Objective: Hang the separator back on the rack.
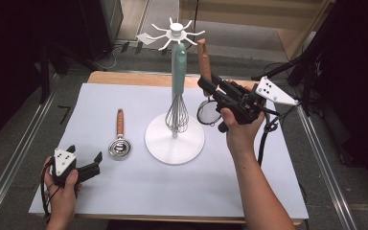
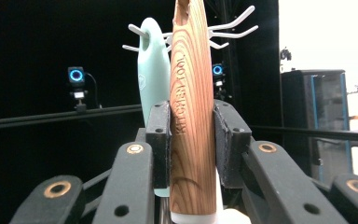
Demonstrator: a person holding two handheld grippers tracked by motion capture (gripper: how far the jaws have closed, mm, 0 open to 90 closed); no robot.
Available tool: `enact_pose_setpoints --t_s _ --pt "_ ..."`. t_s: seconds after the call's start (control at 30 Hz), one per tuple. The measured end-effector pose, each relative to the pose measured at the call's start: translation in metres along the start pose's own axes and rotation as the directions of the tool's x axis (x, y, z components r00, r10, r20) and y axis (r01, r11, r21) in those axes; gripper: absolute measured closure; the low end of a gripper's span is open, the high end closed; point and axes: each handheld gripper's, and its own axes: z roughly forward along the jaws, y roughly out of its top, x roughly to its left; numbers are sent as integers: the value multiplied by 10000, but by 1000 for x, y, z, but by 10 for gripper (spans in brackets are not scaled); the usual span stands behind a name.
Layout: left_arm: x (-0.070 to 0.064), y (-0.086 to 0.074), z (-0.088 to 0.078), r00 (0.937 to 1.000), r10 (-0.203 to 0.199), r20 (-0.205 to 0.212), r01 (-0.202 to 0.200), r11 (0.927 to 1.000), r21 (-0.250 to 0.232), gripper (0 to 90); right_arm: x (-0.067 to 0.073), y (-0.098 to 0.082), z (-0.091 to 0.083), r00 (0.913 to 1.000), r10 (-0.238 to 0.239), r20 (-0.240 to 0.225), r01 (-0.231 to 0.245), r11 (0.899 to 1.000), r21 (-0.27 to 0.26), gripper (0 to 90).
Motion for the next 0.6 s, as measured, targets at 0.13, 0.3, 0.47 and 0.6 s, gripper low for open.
enact_pose_setpoints --t_s 0.13,0.3,0.47,0.6 --pt "0 0 0 10000 2 3 -2 10000 1 77 -2 1 0 9994 322 -124 -322 9995 74 719" --pt "0 0 0 10000 -9 11 9 10000 -5 77 -8 2 0 9940 971 -505 -967 9953 109 720" --pt "0 0 0 10000 -11 21 11 10000 -12 77 -13 1 -1 9847 1474 -927 -1463 9891 184 719" --pt "0 0 0 10000 3 8 -3 10000 -3 77 -11 1 -1 9857 1418 -911 -1403 9898 230 720"
